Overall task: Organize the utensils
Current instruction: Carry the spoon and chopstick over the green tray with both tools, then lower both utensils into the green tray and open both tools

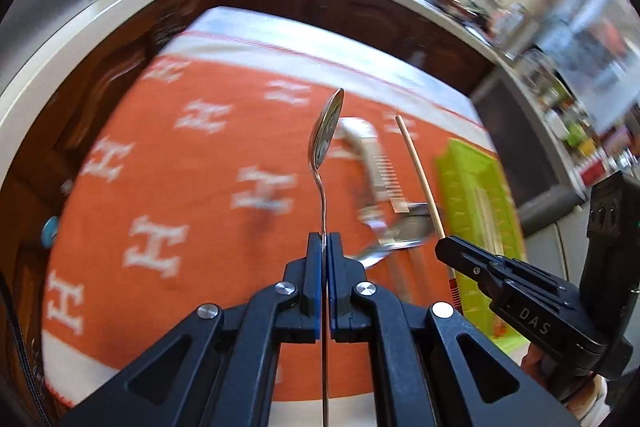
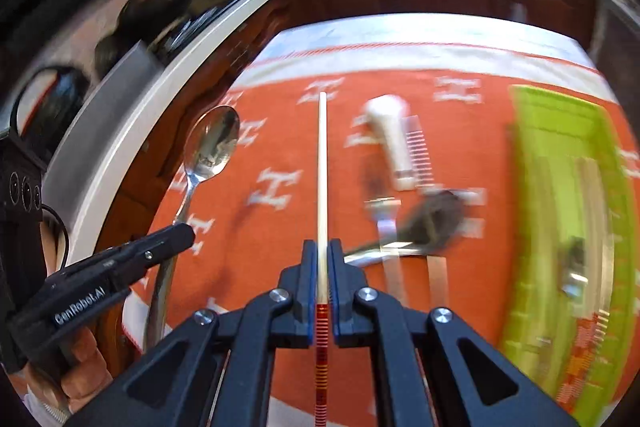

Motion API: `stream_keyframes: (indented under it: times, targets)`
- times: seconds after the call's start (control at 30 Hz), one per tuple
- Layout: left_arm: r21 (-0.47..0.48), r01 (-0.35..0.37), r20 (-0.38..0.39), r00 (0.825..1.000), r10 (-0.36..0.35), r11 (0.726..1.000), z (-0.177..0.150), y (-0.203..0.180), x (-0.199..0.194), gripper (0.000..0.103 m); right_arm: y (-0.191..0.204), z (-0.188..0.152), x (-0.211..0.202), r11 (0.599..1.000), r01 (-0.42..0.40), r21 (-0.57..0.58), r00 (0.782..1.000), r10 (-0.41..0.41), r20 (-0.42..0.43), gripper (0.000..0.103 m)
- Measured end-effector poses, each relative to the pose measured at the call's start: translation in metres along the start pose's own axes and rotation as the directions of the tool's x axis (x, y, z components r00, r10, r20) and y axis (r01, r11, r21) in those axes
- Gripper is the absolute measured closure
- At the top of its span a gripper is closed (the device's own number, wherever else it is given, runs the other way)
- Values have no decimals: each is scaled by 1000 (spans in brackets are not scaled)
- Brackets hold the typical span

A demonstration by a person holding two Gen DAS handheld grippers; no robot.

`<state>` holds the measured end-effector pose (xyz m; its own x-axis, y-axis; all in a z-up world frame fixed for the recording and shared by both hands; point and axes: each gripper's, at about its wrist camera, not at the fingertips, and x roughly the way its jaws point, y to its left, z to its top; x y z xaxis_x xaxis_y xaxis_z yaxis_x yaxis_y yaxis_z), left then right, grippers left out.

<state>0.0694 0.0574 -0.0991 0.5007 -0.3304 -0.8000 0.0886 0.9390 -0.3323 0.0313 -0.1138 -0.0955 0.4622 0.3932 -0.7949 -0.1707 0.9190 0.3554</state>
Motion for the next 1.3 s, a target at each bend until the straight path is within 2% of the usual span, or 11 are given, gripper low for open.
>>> stream_keyframes:
  times: [0.13, 0.23, 0.4, 0.5, 0.67, 0.73, 0.8, 0.93, 1.0, 1.3]
  targets:
    - [99, 72, -40, 997, -68, 992, 13, -72, 16, 103, -55, -2, -36, 994, 78, 82, 996, -82, 45, 98]
    - [160, 97, -70, 994, -87, 982, 15, -120, 32, 103, -93, -7, -54, 981, 148, 122, 986, -157, 62, 98]
    - [200, 123, -151, 984, -94, 972, 11, -172, 66, 103, -137, -14, -58, 964, 204, 169, 977, -211, 27, 98]
    - [206, 114, -197, 978, -73, 972, 5, -186, 85, 103, -153, -21, -52, 961, 205, 185, 978, -207, -4, 98]
    - [198, 120, -266, 962, -65, 973, -11, -195, 110, 103, -169, -24, -44, 959, 170, 228, 985, -167, -33, 97]
    - [219, 104, -256, 965, -45, 970, -13, -196, 110, 97, -170, -26, -43, 959, 167, 230, 986, -163, -38, 97]
    - [241, 88, -234, 972, -30, 966, -15, -195, 105, 85, -170, -28, -44, 961, 161, 225, 987, -157, -36, 96]
    - [268, 46, -170, 985, 1, 962, -12, -189, 81, 73, -166, -30, -43, 967, 133, 218, 991, -127, -44, 96]
    - [267, 15, -136, 990, 22, 964, -10, -182, 70, 62, -164, -31, -42, 967, 127, 221, 992, -120, -47, 96]
    - [180, -117, -64, 989, 131, 977, -2, -129, 44, 60, -135, -24, -47, 980, 93, 173, 996, -92, -16, 96]
